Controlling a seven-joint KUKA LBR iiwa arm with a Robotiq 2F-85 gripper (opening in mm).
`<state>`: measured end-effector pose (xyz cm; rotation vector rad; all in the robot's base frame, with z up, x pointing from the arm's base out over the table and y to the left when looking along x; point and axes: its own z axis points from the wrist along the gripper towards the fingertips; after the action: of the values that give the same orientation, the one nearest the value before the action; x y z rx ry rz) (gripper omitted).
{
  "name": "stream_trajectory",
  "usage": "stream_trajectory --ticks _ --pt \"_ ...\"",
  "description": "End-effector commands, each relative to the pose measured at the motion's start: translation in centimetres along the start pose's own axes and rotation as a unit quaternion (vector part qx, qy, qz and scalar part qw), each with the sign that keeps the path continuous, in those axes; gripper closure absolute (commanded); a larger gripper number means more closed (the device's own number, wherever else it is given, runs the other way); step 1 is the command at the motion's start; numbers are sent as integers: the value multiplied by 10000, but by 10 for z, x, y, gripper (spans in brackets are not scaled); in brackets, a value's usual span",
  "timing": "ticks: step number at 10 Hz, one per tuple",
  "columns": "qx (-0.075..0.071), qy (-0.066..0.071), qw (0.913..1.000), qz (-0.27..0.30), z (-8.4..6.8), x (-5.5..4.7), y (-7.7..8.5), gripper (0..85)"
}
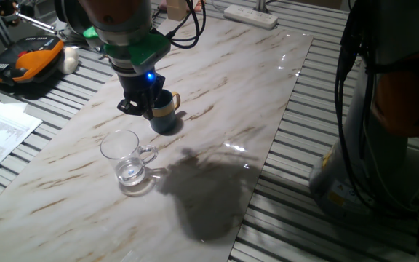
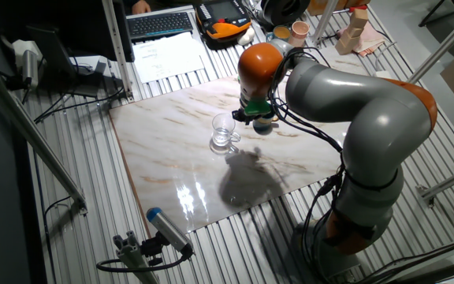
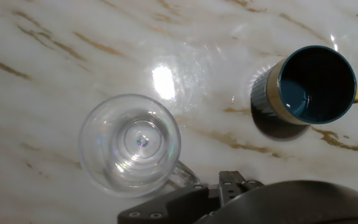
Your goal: Pour the water from one cup into another empty cup
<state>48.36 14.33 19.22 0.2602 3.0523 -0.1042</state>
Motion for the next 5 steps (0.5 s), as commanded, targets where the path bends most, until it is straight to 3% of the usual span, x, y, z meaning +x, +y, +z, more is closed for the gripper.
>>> stream_trajectory --ticks 1,5 --pt "-2 23 10000 -14 0 0 0 850" --pt "-35 51 10000 -46 0 0 0 850"
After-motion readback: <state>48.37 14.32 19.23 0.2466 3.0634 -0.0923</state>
